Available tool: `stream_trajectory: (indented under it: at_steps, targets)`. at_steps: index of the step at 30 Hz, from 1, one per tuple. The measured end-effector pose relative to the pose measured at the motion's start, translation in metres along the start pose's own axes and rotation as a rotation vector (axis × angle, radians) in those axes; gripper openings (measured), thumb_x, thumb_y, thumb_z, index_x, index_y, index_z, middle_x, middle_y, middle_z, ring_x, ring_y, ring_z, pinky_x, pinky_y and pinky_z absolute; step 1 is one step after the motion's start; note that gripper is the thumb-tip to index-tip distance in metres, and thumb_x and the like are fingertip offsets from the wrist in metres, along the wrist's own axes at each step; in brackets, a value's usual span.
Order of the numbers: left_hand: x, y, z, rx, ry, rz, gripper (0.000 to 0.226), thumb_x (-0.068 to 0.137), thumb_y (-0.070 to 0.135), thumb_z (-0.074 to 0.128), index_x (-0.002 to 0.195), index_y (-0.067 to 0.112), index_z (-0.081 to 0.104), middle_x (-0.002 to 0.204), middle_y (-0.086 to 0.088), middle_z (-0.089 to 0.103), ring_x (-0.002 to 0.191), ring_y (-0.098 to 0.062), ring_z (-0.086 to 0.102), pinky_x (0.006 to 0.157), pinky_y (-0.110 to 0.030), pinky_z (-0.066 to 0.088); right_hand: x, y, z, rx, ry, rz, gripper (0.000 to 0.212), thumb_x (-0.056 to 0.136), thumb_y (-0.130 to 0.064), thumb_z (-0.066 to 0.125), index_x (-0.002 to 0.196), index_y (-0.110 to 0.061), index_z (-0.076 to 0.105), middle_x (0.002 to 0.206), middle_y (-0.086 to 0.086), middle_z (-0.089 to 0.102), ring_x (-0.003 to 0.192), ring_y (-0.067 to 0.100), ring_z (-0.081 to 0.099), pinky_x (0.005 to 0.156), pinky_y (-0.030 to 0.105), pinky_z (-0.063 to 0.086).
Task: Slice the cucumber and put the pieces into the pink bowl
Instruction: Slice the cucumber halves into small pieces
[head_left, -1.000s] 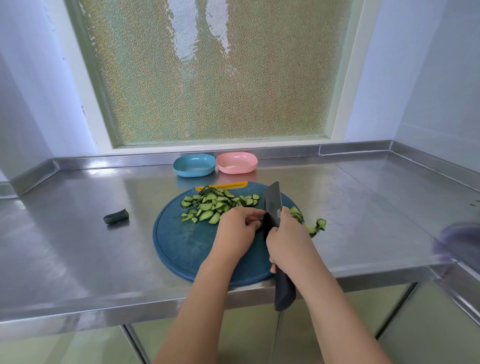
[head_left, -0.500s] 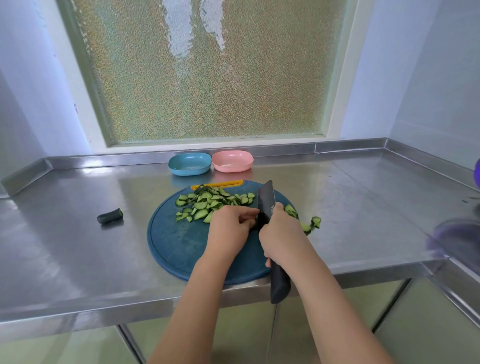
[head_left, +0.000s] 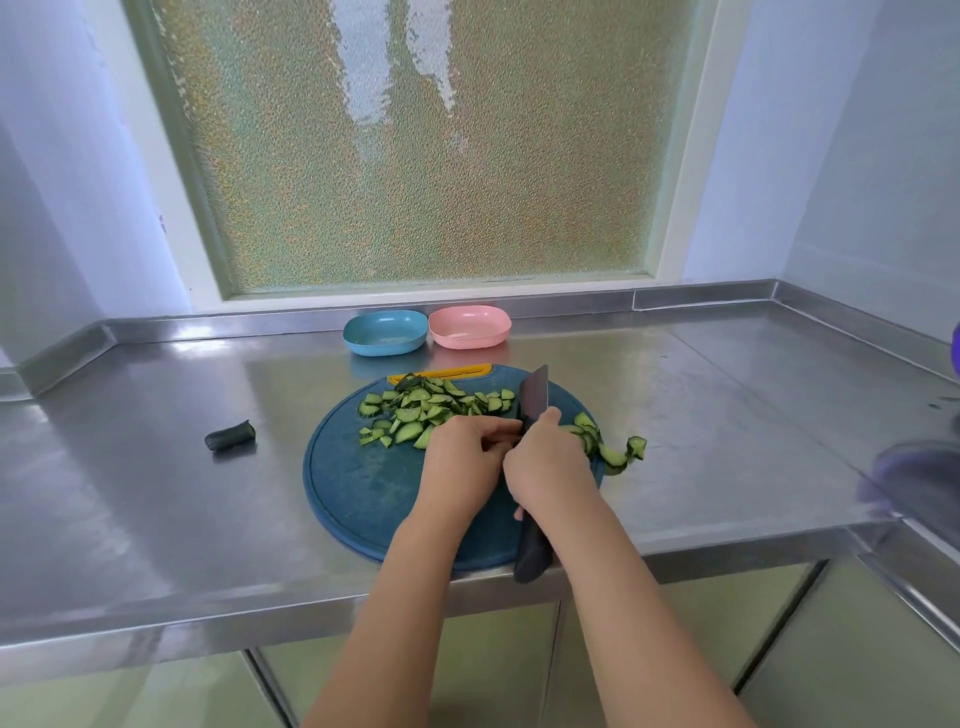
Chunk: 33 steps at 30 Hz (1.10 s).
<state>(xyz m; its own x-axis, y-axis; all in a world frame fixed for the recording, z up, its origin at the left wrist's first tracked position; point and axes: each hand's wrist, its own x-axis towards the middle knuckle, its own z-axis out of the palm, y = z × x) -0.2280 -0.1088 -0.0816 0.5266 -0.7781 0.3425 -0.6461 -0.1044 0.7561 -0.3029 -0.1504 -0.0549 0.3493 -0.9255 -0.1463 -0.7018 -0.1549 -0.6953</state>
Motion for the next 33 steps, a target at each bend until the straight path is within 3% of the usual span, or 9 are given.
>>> stream_trajectory:
  at_steps: [4,6,8,10,16,26,33]
  targets:
    - [0.000,0.002,0.000,-0.031,-0.004,-0.023,0.028,0.084,0.004,0.063,0.109,0.015,0.069,0.098,0.002,0.072,0.082,0.001,0.060,0.080,-0.006,0.045,-0.006,0.005,-0.003,-0.011,-0.030,0.006,0.066,0.093,-0.006,0.043,0.150,-0.013,0.009,0.125,0.020,0.049,0.101,0.037,0.063,0.050,0.035,0.052]
    - [0.001,0.001,0.000,-0.025,0.026,-0.045,0.027,0.083,0.006,0.065,0.108,0.014,0.069,0.095,0.002,0.071,0.078,0.000,0.058,0.075,-0.005,0.043,-0.011,0.010,-0.010,0.003,-0.059,-0.013,0.065,0.092,-0.003,0.041,0.149,-0.013,0.012,0.124,0.022,0.050,0.088,0.036,0.067,0.038,0.027,0.046]
    - [0.002,-0.001,0.000,-0.032,0.050,-0.061,0.025,0.082,0.007,0.067,0.106,0.014,0.070,0.090,0.004,0.070,0.074,0.003,0.057,0.068,0.002,0.039,-0.018,0.015,-0.018,0.078,-0.059,-0.040,0.061,0.092,-0.002,0.036,0.149,-0.016,0.016,0.119,0.024,0.054,0.059,0.030,0.063,0.039,0.026,0.047]
    - [0.003,-0.002,0.000,-0.045,0.050,-0.067,0.024,0.082,0.007,0.067,0.105,0.014,0.071,0.085,0.008,0.068,0.071,0.008,0.055,0.066,0.004,0.038,-0.024,0.021,-0.022,0.150,-0.044,-0.061,0.061,0.094,-0.004,0.035,0.150,-0.021,0.017,0.115,0.023,0.056,0.047,0.023,0.056,0.041,0.027,0.049]
    - [0.003,-0.002,-0.001,-0.049,0.027,-0.064,0.023,0.083,0.006,0.066,0.104,0.015,0.071,0.080,0.011,0.064,0.072,0.009,0.056,0.066,0.004,0.039,-0.028,0.030,-0.021,0.235,-0.001,-0.121,0.060,0.098,-0.010,0.033,0.152,-0.027,0.013,0.119,0.017,0.056,0.046,0.018,0.055,0.038,0.024,0.047]
    - [0.004,0.000,0.000,0.037,-0.037,-0.014,0.031,0.088,0.003,0.057,0.112,0.018,0.068,0.093,0.007,0.067,0.079,0.002,0.054,0.066,0.007,0.034,-0.025,0.026,-0.021,0.233,-0.030,-0.127,0.060,0.098,-0.010,0.033,0.152,-0.028,0.013,0.118,0.020,0.057,0.047,0.019,0.057,0.041,0.026,0.051]
    - [0.004,-0.002,0.000,0.060,-0.022,0.010,0.030,0.088,0.004,0.058,0.111,0.019,0.069,0.101,0.003,0.071,0.081,0.002,0.054,0.065,0.007,0.033,-0.027,0.021,-0.019,0.204,-0.047,-0.103,0.066,0.095,-0.006,0.034,0.152,-0.026,0.010,0.116,0.018,0.055,0.066,0.030,0.063,0.042,0.030,0.054]
